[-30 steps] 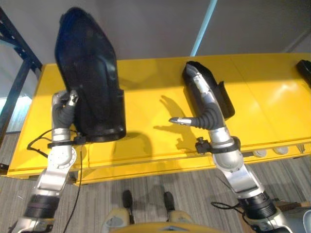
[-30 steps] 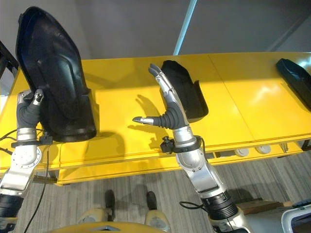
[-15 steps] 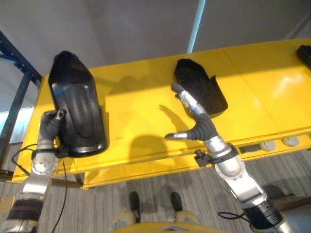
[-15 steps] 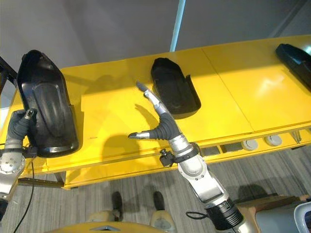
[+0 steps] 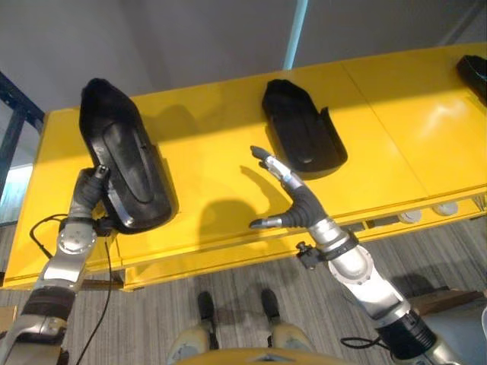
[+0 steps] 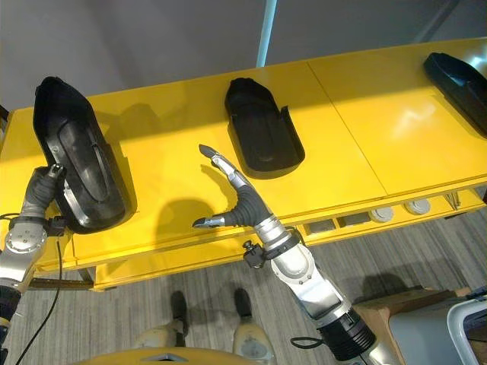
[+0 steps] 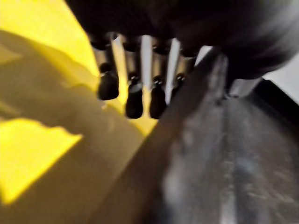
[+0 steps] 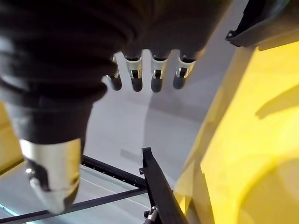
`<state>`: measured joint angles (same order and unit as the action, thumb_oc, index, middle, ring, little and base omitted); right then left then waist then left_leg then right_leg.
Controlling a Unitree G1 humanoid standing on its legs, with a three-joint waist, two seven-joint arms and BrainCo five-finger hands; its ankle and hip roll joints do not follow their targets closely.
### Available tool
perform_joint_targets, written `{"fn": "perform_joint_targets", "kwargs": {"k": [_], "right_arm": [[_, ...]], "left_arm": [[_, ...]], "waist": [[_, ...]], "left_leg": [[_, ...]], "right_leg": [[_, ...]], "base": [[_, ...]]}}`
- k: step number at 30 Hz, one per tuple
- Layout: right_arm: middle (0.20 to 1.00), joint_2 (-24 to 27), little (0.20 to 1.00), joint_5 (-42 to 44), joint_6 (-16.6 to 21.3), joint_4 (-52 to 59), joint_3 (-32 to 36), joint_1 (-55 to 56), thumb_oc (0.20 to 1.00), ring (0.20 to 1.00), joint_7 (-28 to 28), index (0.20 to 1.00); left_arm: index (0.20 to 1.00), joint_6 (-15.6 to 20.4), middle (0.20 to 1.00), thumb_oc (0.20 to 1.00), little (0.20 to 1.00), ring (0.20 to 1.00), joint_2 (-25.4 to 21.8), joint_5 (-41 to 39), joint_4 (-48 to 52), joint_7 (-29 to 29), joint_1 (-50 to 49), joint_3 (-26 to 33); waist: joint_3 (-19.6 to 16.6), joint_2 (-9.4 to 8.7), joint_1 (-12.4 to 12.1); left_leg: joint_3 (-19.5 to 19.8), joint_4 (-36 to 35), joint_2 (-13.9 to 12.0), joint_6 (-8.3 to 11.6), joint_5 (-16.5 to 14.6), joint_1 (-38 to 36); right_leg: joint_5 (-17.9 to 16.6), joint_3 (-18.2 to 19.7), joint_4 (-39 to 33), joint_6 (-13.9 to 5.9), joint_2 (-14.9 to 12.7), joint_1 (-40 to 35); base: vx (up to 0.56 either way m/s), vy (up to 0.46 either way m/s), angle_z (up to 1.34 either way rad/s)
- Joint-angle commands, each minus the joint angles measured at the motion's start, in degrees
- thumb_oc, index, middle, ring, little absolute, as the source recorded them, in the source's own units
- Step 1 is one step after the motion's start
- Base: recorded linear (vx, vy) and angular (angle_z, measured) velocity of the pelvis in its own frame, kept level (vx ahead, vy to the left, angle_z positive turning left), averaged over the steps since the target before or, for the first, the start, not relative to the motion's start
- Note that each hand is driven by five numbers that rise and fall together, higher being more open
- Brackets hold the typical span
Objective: Move parts from the plastic box to the shelf.
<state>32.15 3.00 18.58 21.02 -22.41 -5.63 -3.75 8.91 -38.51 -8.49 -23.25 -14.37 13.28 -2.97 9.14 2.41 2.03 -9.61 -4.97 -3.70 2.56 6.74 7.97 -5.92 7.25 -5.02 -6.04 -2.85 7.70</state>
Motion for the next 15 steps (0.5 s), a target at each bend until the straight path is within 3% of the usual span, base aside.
{"fn": "perform_joint_targets", "kwargs": {"k": [1, 15], "right_arm": [[1.0, -0.9, 1.0, 0.6, 3.2, 2.6, 0.9, -3.5, 1.0, 1.0, -0.2, 1.0], [1.0, -0.6, 1.0, -0.9, 3.5, 2.5, 2.8, -2.1, 1.0, 1.0, -1.3, 1.0]], "left_arm": [[1.0, 0.7, 1.0, 1.0, 1.0, 1.0, -3.8, 3.6, -2.2, -1.6, 5.5, -1.1], [1.0, -0.8, 1.0, 1.0, 1.0, 1.0, -4.6, 10.1, 1.3, -6.3, 5.5, 1.7]], "waist": [[1.8, -1.2, -0.4], [0.6, -1.14, -0.9]], "left_leg": [[0.7, 0.4, -1.5, 1.79, -7.5, -5.9], [0.6, 0.4, -1.5, 1.69, -8.0, -7.2]], "right_leg": [[7.2, 0.8, 2.9, -2.9, -1.1, -2.6], [7.7, 0.8, 2.5, -2.69, -1.3, -4.2]], "base": [[0.0, -0.004, -0.06], [0.0, -0.001, -0.01]]}}
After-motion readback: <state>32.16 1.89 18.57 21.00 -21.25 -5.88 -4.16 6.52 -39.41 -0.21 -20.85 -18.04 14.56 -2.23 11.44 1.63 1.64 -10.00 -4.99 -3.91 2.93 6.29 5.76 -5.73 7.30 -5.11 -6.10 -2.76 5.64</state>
